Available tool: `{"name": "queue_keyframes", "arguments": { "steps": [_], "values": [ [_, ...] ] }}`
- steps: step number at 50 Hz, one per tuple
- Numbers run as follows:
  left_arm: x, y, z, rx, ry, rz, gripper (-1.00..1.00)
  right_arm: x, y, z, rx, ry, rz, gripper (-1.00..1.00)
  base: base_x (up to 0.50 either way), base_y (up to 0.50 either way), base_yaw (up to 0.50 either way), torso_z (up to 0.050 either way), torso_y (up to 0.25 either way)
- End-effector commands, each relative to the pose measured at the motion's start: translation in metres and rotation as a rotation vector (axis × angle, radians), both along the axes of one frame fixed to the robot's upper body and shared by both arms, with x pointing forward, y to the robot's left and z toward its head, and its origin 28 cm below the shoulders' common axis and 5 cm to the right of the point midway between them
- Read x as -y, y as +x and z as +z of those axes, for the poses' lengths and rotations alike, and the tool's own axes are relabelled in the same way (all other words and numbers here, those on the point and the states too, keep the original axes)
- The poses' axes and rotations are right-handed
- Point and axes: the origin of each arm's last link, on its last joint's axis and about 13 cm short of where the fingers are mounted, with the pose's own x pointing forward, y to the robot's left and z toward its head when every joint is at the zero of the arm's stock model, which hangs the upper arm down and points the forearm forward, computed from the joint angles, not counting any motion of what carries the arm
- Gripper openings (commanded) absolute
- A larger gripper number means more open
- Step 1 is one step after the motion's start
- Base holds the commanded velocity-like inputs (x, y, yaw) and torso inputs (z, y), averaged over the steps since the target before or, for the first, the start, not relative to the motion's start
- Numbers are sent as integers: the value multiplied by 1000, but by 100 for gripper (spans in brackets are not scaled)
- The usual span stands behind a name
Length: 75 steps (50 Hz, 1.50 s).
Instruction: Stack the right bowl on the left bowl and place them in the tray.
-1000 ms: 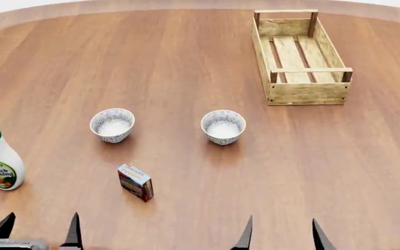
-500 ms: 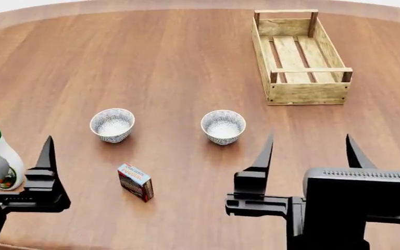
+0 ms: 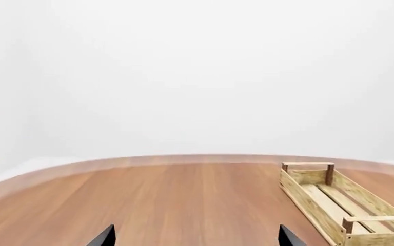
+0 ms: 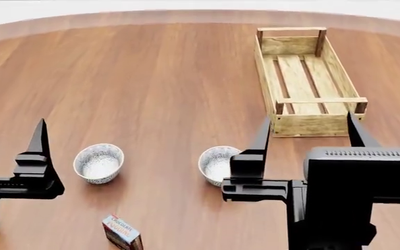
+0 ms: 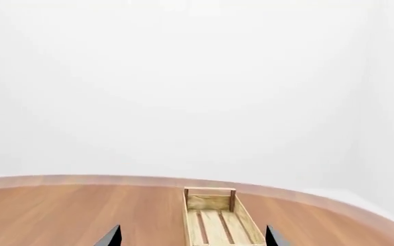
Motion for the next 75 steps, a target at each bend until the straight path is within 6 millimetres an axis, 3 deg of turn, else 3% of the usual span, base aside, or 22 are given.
{"name": "queue_keyframes", "arguments": {
  "steps": [1, 57, 71, 75],
  "values": [
    [-1, 0, 0, 3, -1, 0, 100, -1, -1, 1, 3, -14, 28, 100, 500, 0, 0, 0, 0],
    [-1, 1, -5, -4, 2, 0, 100, -5, 1, -1, -3, -19, 43, 100, 500, 0, 0, 0, 1],
    [-1, 0, -6, -5, 2, 2, 100, -2, 9, 0, -174, 55, 62, 100, 0, 0, 0, 0, 0],
    [-2, -1, -5, -5, 4, 4, 100, -1, 11, 8, -256, 74, 82, 100, 0, 0, 0, 0, 0]
  ]
}}
